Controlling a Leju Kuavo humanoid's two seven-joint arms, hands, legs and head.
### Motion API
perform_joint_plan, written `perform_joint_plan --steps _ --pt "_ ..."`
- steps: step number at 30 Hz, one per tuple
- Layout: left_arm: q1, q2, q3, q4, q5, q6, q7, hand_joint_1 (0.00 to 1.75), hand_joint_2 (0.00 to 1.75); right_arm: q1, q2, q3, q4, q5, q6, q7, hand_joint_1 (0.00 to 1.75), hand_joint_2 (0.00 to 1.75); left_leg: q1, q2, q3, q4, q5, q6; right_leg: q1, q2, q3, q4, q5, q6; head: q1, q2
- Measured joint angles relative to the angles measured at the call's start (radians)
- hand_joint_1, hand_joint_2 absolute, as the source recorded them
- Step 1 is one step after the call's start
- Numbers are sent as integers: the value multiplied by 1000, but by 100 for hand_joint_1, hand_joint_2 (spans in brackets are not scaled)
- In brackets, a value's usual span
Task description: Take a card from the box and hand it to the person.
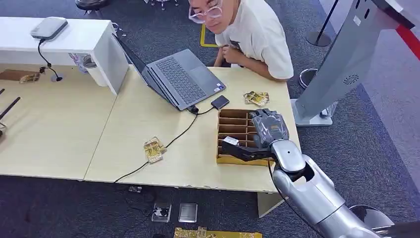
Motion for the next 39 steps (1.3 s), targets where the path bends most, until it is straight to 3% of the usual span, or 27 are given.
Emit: perform_joint_plan --steps 39 --pt "-7 2 -29 0 -16 -26 -6 0 175 -14 8 17 67 -2 -16 -11 68 175 0 0 0 0 0 0 0 0 0 0 0 0 0 0"
